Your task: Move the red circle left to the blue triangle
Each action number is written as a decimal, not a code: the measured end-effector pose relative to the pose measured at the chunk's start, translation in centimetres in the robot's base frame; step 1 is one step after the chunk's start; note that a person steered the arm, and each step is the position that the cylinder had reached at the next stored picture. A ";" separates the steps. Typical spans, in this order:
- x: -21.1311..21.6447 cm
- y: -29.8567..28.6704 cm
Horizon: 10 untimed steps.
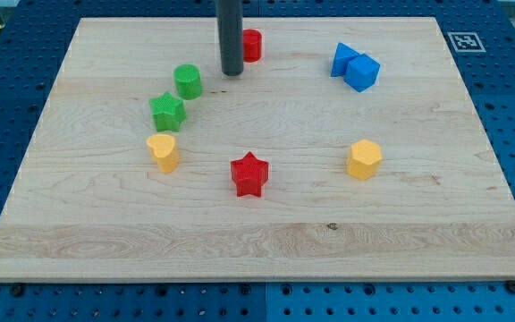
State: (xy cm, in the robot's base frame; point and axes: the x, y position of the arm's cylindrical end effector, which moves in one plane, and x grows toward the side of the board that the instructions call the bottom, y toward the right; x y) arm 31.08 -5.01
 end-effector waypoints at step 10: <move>-4.6 5.3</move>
State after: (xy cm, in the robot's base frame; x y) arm 26.45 0.32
